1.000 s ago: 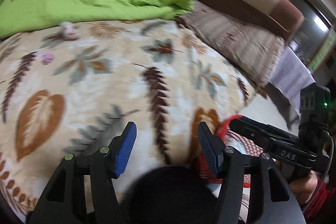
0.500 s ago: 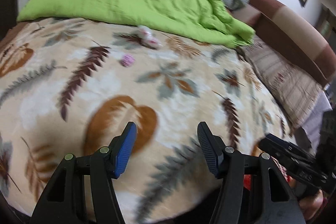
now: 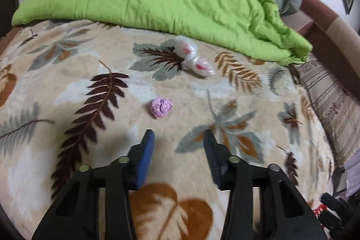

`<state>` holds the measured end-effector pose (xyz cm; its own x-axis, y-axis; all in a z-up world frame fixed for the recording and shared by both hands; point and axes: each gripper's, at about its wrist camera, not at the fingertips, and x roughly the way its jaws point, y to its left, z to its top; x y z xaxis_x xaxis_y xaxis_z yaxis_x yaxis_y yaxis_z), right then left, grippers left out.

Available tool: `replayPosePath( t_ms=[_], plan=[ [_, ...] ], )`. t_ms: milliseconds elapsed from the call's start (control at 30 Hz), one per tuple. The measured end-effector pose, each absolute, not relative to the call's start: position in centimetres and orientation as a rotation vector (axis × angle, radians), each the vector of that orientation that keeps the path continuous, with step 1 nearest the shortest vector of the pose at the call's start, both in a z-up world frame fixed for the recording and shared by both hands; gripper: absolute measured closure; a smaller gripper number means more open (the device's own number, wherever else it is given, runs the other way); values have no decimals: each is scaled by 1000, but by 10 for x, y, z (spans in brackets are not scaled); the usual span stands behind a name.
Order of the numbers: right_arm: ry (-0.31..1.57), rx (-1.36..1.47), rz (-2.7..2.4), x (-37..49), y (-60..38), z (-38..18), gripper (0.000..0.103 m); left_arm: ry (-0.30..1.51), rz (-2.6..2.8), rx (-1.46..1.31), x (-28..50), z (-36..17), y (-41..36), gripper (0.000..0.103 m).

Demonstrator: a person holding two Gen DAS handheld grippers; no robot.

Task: Collect trash
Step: 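Move both tools back toward the pink ball and plastic bag on the bed, then grasp the clear plastic bag with the right tool while the left tool grasps the pink paper ball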

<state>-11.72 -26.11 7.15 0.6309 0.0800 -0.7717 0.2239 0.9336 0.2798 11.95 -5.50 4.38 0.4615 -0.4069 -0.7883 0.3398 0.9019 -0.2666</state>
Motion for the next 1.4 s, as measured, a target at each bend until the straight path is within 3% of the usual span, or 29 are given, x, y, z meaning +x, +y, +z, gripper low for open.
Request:
replayPosePath(
  t_ms=[233, 333, 400, 567, 867, 933, 967, 1033, 1100, 1167, 1200, 1233, 1400],
  plan=[
    [900, 367, -98, -87, -276, 67, 39, 985, -423, -39, 155, 19, -72, 70],
    [897, 378, -91, -69, -278, 67, 39, 970, -417, -32, 158, 13, -71, 78],
    [891, 359, -79, -52, -276, 69, 39, 967, -421, -46, 158, 13, -65, 94],
    [895, 287, -46, 5, -264, 65, 39, 957, -425, -97, 145, 13, -38, 97],
    [884, 183, 28, 133, -231, 50, 38, 981, -488, -150, 144, 13, -16, 97],
    [893, 176, 38, 160, -226, 44, 28, 983, -513, -174, 145, 15, -14, 97],
    [904, 169, 40, 173, -223, 39, 28, 983, -519, -176, 147, 16, -14, 97],
    [918, 144, 26, 193, -217, 28, 28, 987, -520, -179, 149, 16, -14, 94],
    [955, 134, 25, 212, -214, 15, 28, 987, -525, -186, 152, 16, -13, 84],
    [975, 145, 13, 225, -215, 4, 32, 978, -522, -180, 155, 18, -14, 77],
    [998, 163, 25, 231, -216, -3, 40, 973, -524, -177, 156, 18, -14, 72],
    [1020, 175, 29, 234, -218, -9, 57, 969, -523, -172, 158, 19, -15, 70],
    [974, 216, 6, 217, -231, -3, 58, 958, -550, -141, 163, 22, -29, 67]
  ],
)
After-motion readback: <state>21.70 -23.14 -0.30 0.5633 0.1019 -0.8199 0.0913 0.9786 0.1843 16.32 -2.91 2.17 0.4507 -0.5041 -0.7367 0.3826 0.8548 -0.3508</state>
